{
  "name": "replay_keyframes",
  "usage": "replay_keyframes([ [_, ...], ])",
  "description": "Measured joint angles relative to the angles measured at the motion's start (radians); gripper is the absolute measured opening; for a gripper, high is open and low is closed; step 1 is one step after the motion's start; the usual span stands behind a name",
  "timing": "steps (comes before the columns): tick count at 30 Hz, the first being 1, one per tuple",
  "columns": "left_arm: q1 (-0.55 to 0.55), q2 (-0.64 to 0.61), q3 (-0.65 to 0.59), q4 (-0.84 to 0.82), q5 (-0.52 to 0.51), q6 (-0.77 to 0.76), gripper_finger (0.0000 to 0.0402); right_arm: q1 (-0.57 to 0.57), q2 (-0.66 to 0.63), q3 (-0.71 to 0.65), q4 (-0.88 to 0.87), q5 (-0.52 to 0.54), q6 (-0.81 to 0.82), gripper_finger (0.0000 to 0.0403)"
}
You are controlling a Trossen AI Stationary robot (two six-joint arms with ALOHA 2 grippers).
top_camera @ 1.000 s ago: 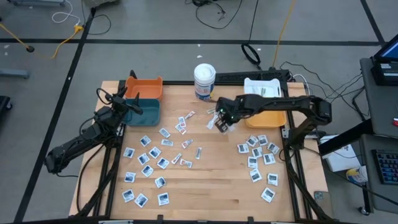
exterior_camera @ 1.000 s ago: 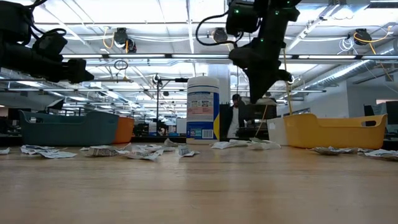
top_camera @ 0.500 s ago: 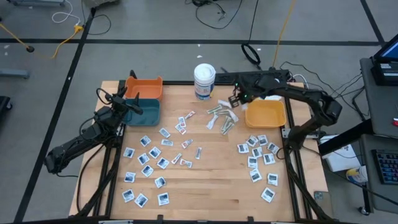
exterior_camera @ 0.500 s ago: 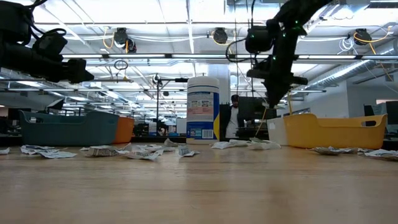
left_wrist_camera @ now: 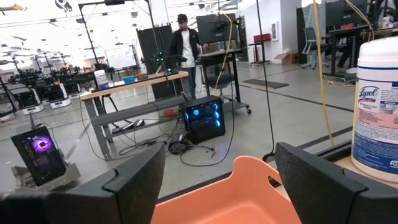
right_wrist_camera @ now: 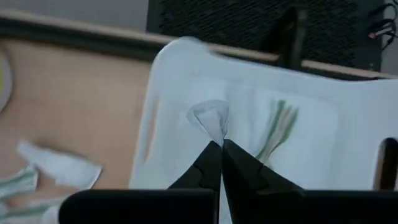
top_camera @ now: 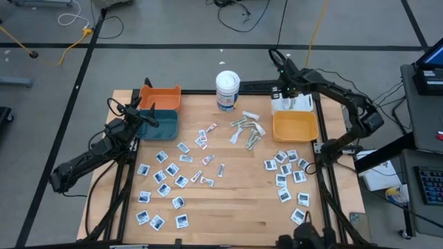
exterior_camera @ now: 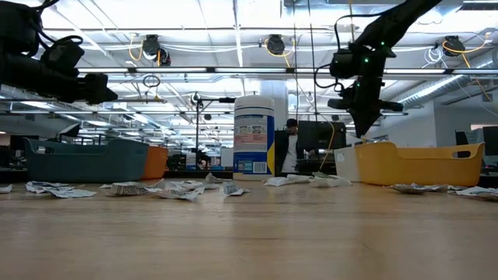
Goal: Pick & Place First Aid Supplies
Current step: Put the green bandage into the white bin
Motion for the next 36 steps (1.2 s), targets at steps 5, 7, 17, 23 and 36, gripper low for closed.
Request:
replay_keyframes([
  [5,0.0,0.0,0.0,0.0,0.0,0.0,0.0308,-0.045,0.008,-0.04,0.093,-0.001,-0.011,0.0],
  [7,0.0,0.0,0.0,0.0,0.0,0.0,0.0308,-0.049,0.019,-0.058,0.099,-0.002,0.0,0.0],
  [17,0.0,0.0,0.0,0.0,0.0,0.0,0.0308,-0.069,0.084,-0.142,0.178,-0.002,0.014,0.0],
  [23,0.0,0.0,0.0,0.0,0.0,0.0,0.0308,-0.077,0.099,-0.146,0.196,-0.001,0.007,0.0032],
  [36,0.0,0.0,0.0,0.0,0.0,0.0,0.0308,-0.077,0.075,-0.128,0.2,-0.06,-0.059,0.0206],
])
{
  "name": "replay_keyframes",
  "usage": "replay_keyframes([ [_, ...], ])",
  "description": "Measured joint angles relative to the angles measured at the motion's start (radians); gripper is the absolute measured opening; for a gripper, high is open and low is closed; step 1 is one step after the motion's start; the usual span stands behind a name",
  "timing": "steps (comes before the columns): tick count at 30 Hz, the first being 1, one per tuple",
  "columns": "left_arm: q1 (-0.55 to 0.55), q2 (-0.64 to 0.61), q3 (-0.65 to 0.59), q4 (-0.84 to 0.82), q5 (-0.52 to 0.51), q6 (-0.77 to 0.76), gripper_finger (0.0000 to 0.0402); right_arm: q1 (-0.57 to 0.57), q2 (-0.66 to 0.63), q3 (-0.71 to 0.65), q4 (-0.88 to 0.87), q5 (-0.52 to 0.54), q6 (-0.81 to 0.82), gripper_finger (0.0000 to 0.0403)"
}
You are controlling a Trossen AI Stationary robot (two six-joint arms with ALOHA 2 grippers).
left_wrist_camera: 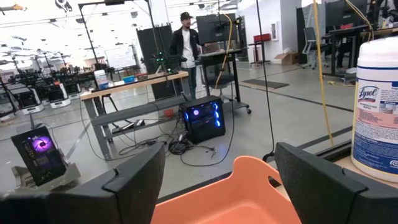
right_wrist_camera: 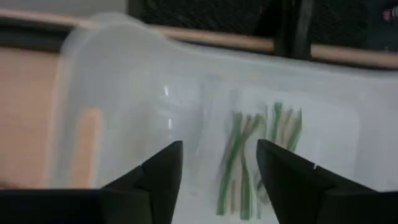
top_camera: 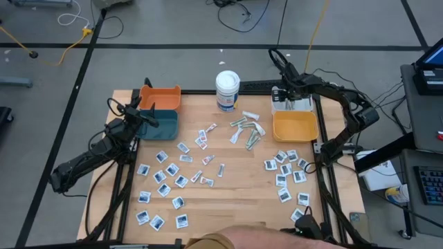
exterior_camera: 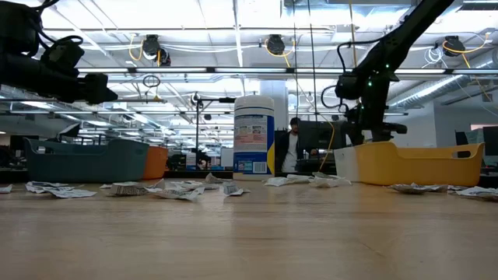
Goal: Pick & Place First Aid Supplies
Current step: Put the green bandage into the white bin
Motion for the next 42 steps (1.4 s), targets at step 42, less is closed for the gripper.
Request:
replay_keyframes([
  [42,0.0,0.0,0.0,0.0,0.0,0.0,0.0308,0.51,-0.117,0.131,-0.293,-0.154,-0.892,0.0185],
])
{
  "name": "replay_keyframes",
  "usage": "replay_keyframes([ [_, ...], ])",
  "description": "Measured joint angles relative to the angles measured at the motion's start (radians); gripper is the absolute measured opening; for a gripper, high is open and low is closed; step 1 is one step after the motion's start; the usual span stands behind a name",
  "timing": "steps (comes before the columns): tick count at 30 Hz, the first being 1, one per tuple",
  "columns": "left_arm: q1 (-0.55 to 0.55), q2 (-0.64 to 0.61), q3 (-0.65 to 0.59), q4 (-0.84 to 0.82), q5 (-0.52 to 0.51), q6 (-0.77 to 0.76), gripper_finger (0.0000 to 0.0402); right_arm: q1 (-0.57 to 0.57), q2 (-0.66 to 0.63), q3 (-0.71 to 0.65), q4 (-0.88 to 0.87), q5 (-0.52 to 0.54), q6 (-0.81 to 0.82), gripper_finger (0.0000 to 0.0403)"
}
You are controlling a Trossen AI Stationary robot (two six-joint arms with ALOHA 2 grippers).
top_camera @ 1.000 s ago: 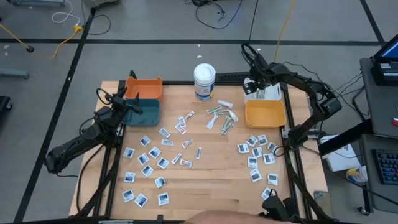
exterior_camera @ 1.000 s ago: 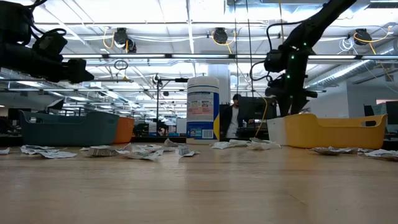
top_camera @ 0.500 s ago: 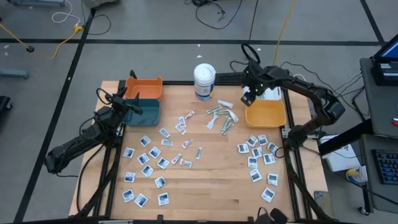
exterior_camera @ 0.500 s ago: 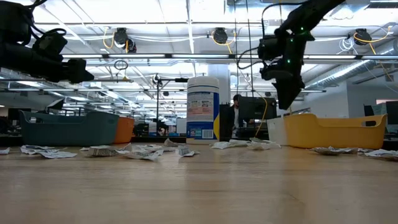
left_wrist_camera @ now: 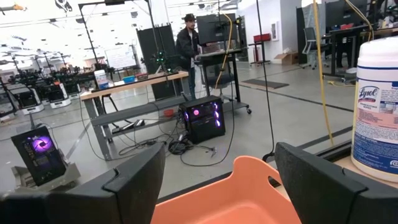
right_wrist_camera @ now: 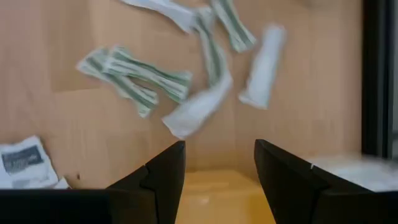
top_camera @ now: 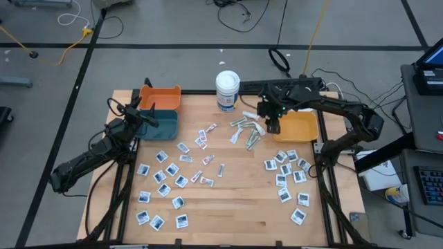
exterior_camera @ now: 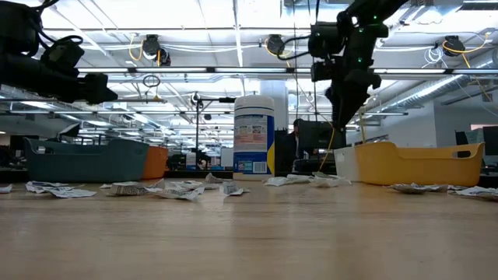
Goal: Pick & Place First Aid Supplies
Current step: Put the green bandage into the white bin
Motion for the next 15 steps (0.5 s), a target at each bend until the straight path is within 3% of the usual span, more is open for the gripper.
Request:
replay_keyframes([
  [8,0.0,0.0,0.0,0.0,0.0,0.0,0.0308,0.106,0.061,0.001,0.096,-0.004,-0.24,0.0185],
  [15,0.0,0.0,0.0,0.0,0.0,0.0,0.0308,0.154,0.163,0.043,0.167,-0.002,-0.341,0.0185],
])
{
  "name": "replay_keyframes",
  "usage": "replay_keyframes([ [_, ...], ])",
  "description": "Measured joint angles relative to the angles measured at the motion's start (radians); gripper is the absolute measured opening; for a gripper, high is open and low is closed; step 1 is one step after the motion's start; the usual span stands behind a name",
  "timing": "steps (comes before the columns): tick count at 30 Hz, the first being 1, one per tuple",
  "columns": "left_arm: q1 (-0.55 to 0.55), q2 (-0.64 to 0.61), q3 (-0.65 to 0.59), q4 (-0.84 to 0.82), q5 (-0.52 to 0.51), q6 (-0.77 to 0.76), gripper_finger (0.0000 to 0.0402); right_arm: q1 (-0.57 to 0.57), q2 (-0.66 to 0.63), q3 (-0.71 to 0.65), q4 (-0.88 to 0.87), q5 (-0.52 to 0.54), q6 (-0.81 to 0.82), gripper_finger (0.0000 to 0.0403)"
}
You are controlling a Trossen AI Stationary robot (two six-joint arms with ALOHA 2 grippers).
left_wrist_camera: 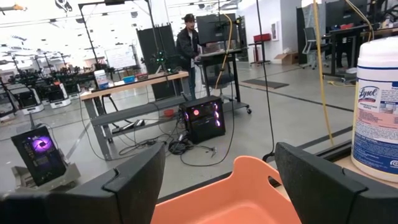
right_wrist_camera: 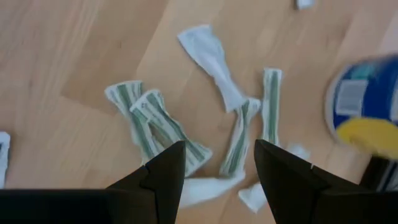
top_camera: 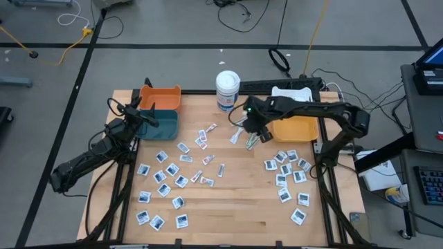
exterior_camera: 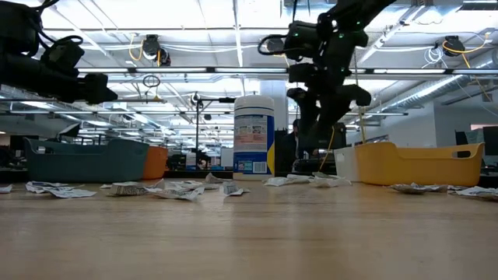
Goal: Pick & Place First Aid Supplies
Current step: Put the green bandage into the white bin
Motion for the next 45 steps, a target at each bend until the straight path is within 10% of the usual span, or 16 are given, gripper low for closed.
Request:
replay_keyframes([
  [24,0.0,0.0,0.0,0.0,0.0,0.0,0.0308,0.046,0.374,0.156,0.091,-0.004,-0.095,0.018],
  [35,0.0,0.0,0.0,0.0,0.0,0.0,0.0308,0.048,0.376,0.155,0.062,-0.011,-0.1,0.0015],
  [45,0.0,0.0,0.0,0.0,0.0,0.0,0.0308,0.045,0.278,0.153,0.051,0.006,0.094,0.0006],
])
